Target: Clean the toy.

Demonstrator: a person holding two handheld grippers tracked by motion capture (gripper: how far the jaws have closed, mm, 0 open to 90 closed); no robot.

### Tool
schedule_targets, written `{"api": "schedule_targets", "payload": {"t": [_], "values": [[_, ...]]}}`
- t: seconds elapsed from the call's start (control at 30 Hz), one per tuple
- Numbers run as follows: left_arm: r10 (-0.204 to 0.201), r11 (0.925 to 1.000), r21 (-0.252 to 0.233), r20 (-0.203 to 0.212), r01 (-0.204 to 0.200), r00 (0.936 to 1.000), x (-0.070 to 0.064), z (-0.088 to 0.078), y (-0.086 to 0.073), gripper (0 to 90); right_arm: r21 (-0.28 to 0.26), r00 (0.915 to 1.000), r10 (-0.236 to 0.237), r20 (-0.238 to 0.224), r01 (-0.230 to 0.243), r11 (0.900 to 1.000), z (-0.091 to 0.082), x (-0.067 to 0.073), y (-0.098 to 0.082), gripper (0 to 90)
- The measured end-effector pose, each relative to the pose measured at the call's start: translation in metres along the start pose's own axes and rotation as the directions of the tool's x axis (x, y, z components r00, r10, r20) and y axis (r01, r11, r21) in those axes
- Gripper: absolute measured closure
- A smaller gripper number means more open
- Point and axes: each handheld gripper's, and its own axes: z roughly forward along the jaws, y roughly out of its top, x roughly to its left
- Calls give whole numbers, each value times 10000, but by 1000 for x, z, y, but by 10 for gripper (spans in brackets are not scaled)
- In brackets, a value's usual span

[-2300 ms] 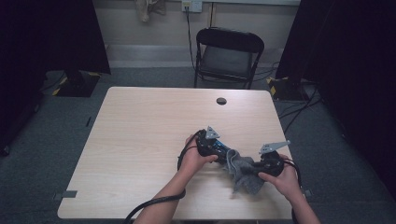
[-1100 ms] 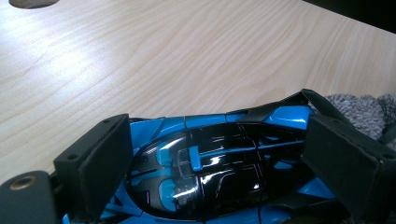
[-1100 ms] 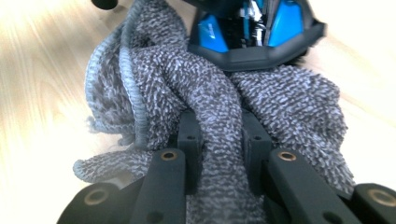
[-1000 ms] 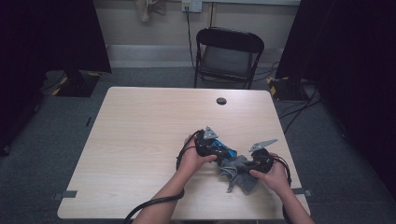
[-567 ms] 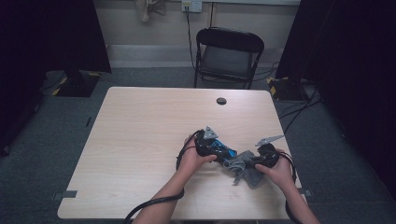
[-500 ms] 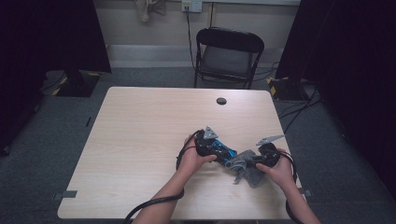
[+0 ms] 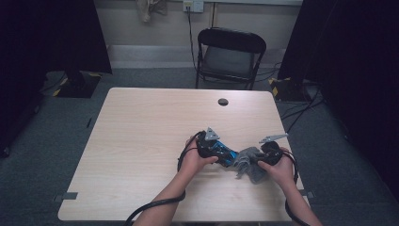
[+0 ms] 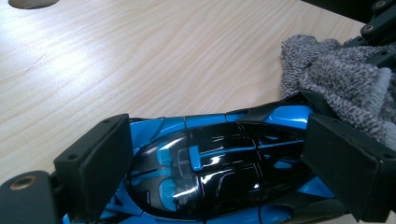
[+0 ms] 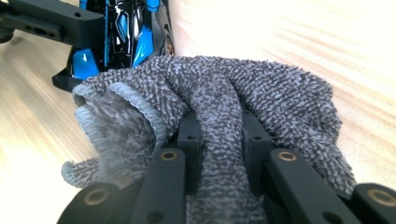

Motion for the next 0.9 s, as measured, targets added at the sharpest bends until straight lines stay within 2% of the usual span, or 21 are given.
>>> {"api": "schedule_targets", "payload": {"t": [0.23, 0.5, 0.77, 0.9], "values": [[-22, 10000, -42, 9, 22, 10000, 0, 0, -1, 86, 128, 10000, 11, 49, -11, 9999, 3, -4, 7, 748], [-45, 9999, -112, 1, 45, 10000, 0, 0, -1, 86, 111, 9993, 23, 369, -27, 9999, 7, -8, 15, 749], [-53, 9999, -118, -2, 53, 10000, 0, 0, -1, 86, -149, 9968, 363, 716, -353, 9993, 11, -12, 19, 749], [-49, 9999, -117, 3, 49, 10000, 0, 0, -1, 86, -170, 9964, 514, 671, -503, 9986, 12, -14, 20, 749]]}}
